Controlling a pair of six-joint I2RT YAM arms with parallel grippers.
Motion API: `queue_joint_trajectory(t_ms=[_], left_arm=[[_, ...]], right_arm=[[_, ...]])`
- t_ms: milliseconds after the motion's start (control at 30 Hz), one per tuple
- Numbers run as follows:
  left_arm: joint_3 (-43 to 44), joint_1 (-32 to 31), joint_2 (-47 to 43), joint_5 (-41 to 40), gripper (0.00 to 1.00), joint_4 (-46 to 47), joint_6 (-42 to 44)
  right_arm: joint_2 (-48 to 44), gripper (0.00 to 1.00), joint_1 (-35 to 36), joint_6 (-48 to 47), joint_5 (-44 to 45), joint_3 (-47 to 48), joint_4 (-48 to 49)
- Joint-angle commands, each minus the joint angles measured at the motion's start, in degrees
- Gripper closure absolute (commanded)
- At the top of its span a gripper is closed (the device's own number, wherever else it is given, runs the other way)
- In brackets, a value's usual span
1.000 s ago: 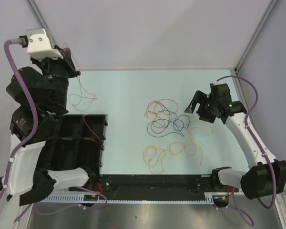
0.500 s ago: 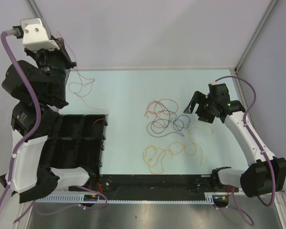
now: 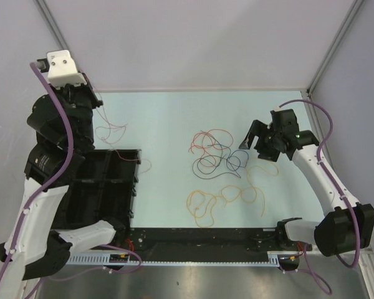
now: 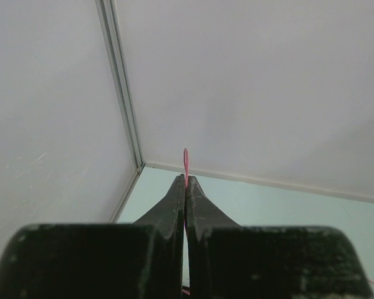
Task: Untangle the cables
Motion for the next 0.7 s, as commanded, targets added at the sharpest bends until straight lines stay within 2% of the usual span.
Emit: queue_joint_trajectory(t_ms=[0, 133, 400, 500, 667], left_arm=[[3.6, 1.1, -0.3, 0.8, 1.0, 0.9, -1.5], [10.4, 1.0, 2.7, 5.1, 1.0, -0.4, -2.8], [30.4, 1.0, 9.2, 9.9, 1.0, -1.3, -3.2], [33.8, 1.0, 10.0, 10.3, 0.99, 0.5, -2.3], [34.2, 1.0, 9.7, 9.6, 1.0, 1.8, -0.9]], right_arm=[[0.5, 0.09, 0.5, 0.0, -0.6, 2.4, -0.8], [0.9, 0.09, 0.6, 0.2, -0.8, 2.3, -0.3], [1.2, 0.09, 0.6, 0.7, -0.9, 2.4, 0.4], [1.5, 0.09, 0.6, 0.8, -1.0, 2.4, 0.7], [1.8, 0.09, 0.6, 1.1, -1.3, 2.4, 1.3]])
